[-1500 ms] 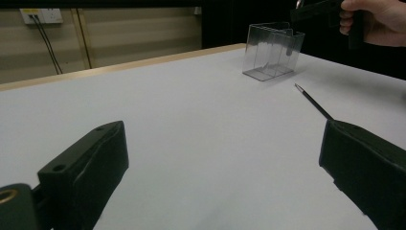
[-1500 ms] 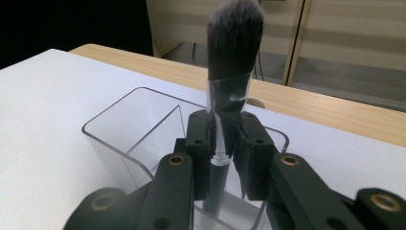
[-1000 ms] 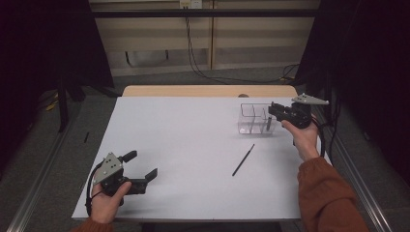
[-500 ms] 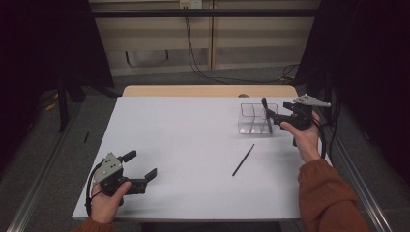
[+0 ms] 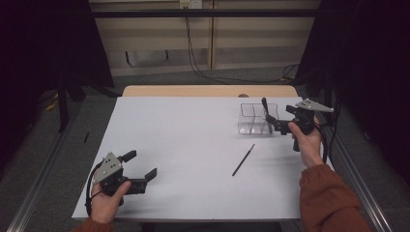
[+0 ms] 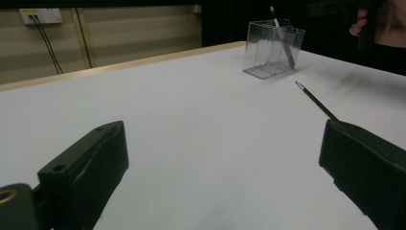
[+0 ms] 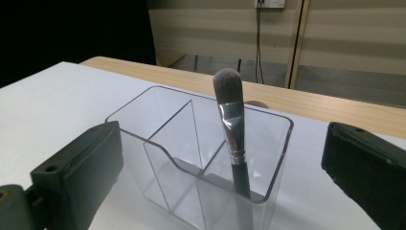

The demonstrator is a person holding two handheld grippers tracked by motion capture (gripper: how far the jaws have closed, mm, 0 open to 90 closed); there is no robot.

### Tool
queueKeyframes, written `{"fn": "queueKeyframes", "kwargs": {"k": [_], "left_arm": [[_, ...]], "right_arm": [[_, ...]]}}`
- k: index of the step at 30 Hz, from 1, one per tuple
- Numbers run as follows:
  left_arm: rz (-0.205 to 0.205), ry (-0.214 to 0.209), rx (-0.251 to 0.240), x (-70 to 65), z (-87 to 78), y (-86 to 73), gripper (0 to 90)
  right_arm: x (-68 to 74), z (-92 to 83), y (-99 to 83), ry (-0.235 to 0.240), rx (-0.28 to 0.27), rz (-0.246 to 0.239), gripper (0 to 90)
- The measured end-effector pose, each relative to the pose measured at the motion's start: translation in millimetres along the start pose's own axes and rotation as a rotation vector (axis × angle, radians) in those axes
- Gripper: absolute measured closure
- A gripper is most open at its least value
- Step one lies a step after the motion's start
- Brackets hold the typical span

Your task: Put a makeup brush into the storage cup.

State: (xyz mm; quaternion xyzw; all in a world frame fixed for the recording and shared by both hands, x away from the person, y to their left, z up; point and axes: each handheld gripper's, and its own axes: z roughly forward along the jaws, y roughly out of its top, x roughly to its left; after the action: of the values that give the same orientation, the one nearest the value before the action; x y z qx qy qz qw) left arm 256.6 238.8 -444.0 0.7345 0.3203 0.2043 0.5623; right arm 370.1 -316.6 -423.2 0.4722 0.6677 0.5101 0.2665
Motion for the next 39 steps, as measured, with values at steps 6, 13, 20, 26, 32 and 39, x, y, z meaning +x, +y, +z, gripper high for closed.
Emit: {"fn": "queueKeyframes", "kwargs": {"k": [6,13,20,26,32,39], "left_arm": [[0.0,0.003,-0.003,0.6,-0.7,0.2,3.0],[-0.004,0.001,-0.005,0.0,0.0,0.2,3.0],[0.002,-0.001,-0.001,-0.2,-0.2,0.1,3.0],[0.005,0.002,-0.004,-0.4,-0.6,0.4,2.9],[0.005,0.004,-0.005,-0.4,-1.6,0.2,3.0],[-0.001,0.011,-0.007,-1.2,-3.2,-0.3,3.0]], "right_arm": [[3.8,-10.2,-3.2,0.015,-0.011,0.029,0.0],[12.4,-21.6,-9.2,-0.001,-0.006,0.002,0.4],[21.0,-33.0,-17.2,0.007,-0.027,-0.012,0.4],[29.2,-42.6,-27.5,0.017,-0.026,-0.02,0.3],[35.7,-52.8,-31.6,0.027,-0.025,-0.019,0.2],[42.9,-64.3,-37.9,0.031,-0.031,-0.022,0.4]]}}
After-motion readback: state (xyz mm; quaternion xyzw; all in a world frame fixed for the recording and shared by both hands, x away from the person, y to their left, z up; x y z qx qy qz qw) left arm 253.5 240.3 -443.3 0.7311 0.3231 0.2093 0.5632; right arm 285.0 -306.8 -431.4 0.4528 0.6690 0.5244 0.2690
